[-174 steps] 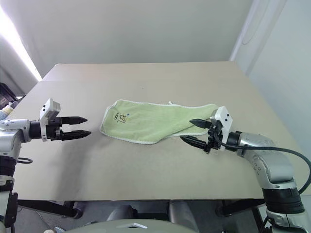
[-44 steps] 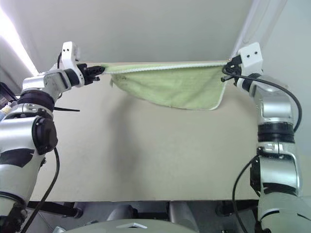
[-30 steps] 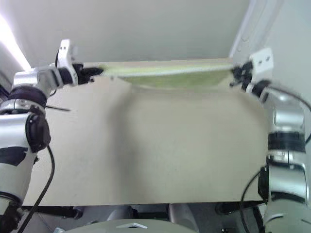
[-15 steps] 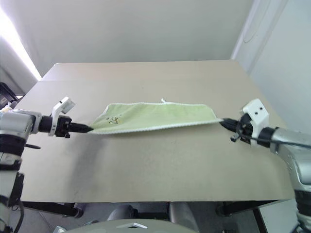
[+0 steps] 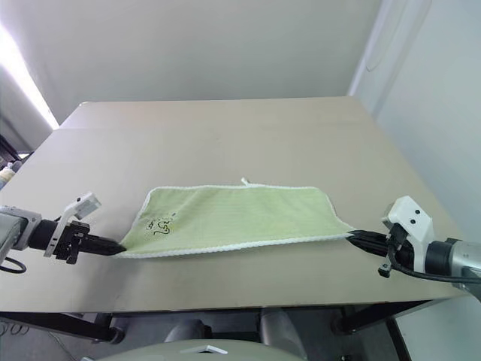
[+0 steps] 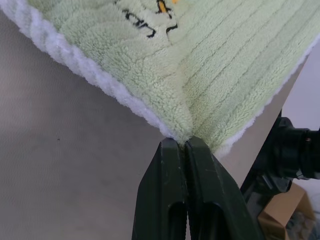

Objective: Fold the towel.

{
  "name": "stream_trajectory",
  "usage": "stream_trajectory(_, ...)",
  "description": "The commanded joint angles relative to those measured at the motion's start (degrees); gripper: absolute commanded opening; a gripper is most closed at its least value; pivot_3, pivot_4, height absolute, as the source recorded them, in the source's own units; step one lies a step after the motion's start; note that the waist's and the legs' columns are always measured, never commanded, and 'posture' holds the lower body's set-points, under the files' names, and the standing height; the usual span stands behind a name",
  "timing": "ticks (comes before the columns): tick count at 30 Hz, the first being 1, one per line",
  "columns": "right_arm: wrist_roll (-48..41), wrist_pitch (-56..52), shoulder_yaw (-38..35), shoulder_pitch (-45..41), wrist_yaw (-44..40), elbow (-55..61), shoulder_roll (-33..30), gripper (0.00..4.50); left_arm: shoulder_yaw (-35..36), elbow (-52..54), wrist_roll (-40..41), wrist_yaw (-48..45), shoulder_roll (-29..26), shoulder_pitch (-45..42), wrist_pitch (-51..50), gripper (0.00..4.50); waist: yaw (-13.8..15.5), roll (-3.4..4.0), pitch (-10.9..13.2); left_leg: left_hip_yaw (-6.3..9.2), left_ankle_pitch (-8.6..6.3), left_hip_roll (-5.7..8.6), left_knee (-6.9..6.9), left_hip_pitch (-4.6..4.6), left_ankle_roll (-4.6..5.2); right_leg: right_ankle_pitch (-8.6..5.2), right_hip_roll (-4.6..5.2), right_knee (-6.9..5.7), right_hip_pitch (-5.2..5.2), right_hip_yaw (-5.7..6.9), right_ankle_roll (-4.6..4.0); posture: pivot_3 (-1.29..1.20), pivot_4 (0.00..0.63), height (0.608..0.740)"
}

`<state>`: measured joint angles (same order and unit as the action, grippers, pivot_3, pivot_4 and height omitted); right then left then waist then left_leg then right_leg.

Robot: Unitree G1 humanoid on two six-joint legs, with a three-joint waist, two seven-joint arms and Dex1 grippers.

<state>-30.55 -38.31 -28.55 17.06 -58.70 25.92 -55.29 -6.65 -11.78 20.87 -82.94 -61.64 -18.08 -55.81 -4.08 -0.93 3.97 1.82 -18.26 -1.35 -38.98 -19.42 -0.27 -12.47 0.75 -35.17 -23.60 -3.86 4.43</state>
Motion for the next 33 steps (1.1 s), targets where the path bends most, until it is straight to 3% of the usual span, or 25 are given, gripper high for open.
stream_trajectory(1,3.12,0.75,2.21,-6.1,4.97,-3.8,-0.45,0.05,0.24,-7.83,-4.3,6.34,0.77,-6.23,2.16,0.0,0.07,0.03,0.04,0.0,0.0,-0.19,0.0,-0.03,-0.01,0.01,0.04,0.2,0.03,0.14,-0.01,0.0,0.0,0.712)
stream_trajectory(7,5.88,2.21,10.57,-13.77,7.24,-10.78,0.2,0.05,-1.85,-20.11,-6.11,10.11,6.27,-16.93,5.33,0.0,0.26,-0.04,0.01,-0.33,0.01,-0.08,-0.01,-0.04,0.01,0.03,0.49,0.3,0.08,0.67,-0.02,0.0,0.0,0.712)
stream_trajectory(12,8.59,4.56,14.8,-20.9,9.62,-18.88,1.25,0.05,-3.27,-26.43,-7.26,10.03,8.95,-21.96,6.76,0.0,0.43,-0.1,-0.03,-0.35,-0.1,0.44,0.14,-0.21,0.01,0.28,0.76,-0.54,-0.4,0.55,0.11,0.0,0.0,0.712)
stream_trajectory(16,8.79,5.64,14.8,-21.92,8.92,-20.95,0.77,0.05,-3.49,-25.39,-6.32,7.41,7.86,-22.55,5.52,0.0,0.91,-0.1,-0.04,-0.23,-0.1,0.46,0.15,-0.89,0.03,0.34,0.66,-0.98,-1.23,0.56,0.06,0.0,0.0,0.712)
stream_trajectory(22,7.26,6.56,11.58,-21.91,9.06,-22.23,0.68,0.05,1.46,-21.81,-1.61,6.14,5.66,-23.46,-1.48,0.0,1.57,-0.1,-0.04,-0.25,-0.12,0.46,-0.06,-0.88,0.08,0.1,0.69,-0.98,-1.14,0.57,0.02,0.0,0.0,0.712)
stream_trajectory(33,10.04,7.65,16.4,-31.05,14.32,-27.08,4.87,0.05,4.82,-28.76,-0.56,15.63,11.34,-32.09,-6.9,0.0,1.37,-0.13,-0.04,-0.15,-0.1,0.51,-0.17,-0.49,0.05,0.19,0.64,-1.05,-0.74,0.54,0.0,0.0,0.0,0.712)
